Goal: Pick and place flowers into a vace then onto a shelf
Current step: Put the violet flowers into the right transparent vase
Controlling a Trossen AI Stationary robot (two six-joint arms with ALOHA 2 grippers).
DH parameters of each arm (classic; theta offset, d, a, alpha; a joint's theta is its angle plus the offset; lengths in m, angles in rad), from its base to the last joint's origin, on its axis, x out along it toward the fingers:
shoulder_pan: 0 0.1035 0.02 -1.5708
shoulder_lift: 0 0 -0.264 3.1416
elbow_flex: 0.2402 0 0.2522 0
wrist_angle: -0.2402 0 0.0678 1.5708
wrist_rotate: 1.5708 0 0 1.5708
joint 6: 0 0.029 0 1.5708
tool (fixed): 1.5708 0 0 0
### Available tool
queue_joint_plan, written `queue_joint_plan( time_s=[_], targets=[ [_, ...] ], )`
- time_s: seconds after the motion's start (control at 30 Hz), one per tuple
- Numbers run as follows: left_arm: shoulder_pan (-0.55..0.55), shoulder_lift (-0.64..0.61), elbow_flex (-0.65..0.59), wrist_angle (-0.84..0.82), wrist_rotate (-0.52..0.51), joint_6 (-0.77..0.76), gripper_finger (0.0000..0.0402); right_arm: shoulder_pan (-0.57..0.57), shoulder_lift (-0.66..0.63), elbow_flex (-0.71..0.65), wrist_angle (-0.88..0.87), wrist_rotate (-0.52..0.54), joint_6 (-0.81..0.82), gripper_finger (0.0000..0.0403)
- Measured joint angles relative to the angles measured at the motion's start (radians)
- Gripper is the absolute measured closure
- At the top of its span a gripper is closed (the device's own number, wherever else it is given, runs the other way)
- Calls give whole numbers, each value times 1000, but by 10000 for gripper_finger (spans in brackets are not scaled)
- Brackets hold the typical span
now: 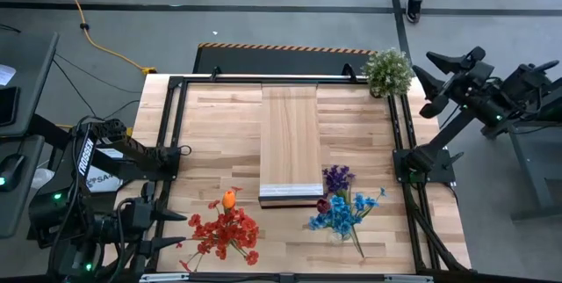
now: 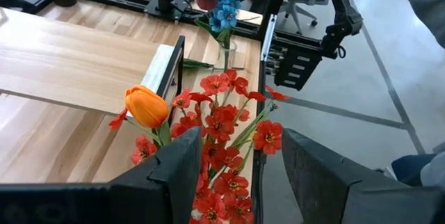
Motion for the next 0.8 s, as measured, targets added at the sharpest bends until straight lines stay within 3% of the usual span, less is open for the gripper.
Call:
queue_joint_plan(
  time_s=[0.27,0.47,0.8],
  targets=[
    [0,0,0,8,27,-3,169,0,41,0,-114,164,125,191],
    [0,0,0,13,27,-3,169,21,89,0,-149,169,154,187],
    [0,0,0,18,20,-3,169,162,167,0,-144,169,197,190]
  ],
)
